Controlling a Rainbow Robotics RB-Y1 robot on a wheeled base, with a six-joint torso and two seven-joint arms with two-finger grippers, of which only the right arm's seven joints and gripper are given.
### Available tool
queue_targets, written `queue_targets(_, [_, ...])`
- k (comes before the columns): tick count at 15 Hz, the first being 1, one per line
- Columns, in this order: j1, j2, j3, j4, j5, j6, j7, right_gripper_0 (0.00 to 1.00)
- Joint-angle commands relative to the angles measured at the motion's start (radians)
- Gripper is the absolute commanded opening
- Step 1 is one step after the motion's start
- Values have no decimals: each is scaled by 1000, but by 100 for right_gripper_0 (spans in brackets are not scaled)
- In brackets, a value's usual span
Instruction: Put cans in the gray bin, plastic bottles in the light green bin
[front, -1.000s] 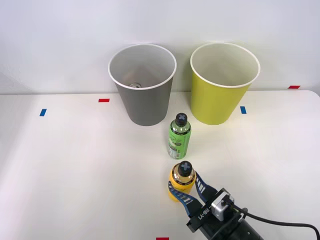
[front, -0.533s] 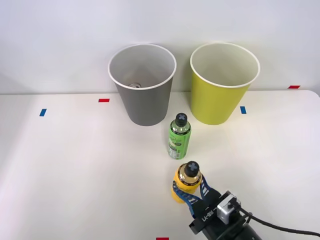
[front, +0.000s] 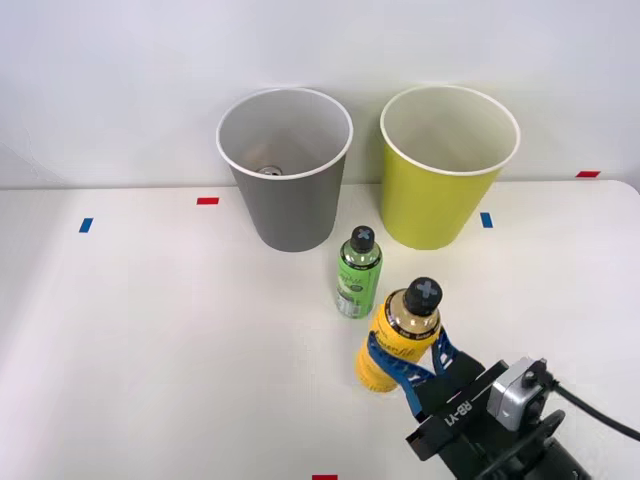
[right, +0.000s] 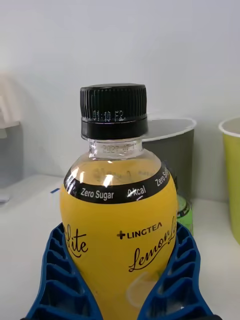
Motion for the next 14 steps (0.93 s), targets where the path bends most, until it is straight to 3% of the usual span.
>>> queue_targets(1, [-25, 62, -66, -102, -34, 103, -31, 0])
queue_targets(4, [-125, 151, -143, -107, -66, 199, -60, 0])
queue_targets(7, [-228, 240, -253, -107, -165, 323, -68, 0])
queue_targets(9, [-310, 310, -351, -107, -231, 457, -65, 0])
queue_targets(11, [-378, 356, -437, -102, -231, 584, -69, 0])
queue_targets(14, [-501, 379, -466, 26, -227, 572, -71, 0])
